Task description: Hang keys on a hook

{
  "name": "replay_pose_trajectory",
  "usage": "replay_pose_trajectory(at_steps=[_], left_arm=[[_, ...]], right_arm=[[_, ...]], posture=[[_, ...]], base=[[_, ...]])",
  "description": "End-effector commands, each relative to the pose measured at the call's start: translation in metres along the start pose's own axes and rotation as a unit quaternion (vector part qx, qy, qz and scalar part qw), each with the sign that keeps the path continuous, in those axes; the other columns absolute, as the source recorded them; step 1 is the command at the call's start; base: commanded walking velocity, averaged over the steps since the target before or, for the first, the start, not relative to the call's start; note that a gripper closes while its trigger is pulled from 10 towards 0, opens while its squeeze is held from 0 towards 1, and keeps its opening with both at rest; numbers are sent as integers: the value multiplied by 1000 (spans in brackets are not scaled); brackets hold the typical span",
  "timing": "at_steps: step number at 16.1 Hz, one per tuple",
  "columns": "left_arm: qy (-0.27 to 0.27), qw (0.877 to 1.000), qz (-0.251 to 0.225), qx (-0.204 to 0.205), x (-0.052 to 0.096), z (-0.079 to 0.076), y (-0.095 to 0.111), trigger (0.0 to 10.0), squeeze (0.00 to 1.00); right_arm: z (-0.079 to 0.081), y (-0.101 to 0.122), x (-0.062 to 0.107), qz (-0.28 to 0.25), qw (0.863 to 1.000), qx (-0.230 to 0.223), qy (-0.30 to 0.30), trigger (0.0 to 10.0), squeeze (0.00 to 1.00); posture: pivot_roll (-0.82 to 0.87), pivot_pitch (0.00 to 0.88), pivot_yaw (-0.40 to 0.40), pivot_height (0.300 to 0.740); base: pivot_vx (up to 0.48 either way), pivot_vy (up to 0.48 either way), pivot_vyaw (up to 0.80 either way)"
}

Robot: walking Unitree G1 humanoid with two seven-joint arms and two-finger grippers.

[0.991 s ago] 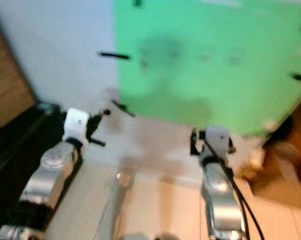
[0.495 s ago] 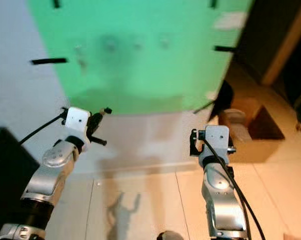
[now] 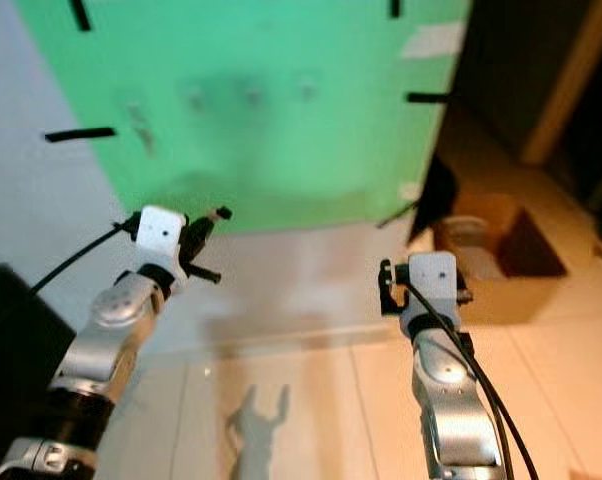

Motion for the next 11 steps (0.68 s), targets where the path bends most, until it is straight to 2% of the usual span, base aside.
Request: replay_pose_trajectory(at_steps=[1, 11], left_arm=[[16, 1000, -6, -5, 1, 12, 4, 10000, 0], [19, 1000, -7, -6, 3, 17, 4, 10000, 0]], right_arm=[[9, 4, -1, -12, 1000, -2, 15, 10000, 0], [12, 3, -2, -14, 999, 3, 30, 10000, 0]], posture=[[-101, 0, 61, 740], [-90, 0, 59, 740]], base=[[296, 0, 0], [299, 0, 0]])
Point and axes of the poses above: a point about 5 cm out from each wrist's last joint towards the gripper, its own x axis pointing back from the gripper into the wrist, its own y axis along the axis of the wrist's last joint, z = x × y, the point moved 1 cm from there along -x, pointing out of the wrist towards the gripper, and after that the axes turned 4 degrees about -x, right-handed, at the moved point
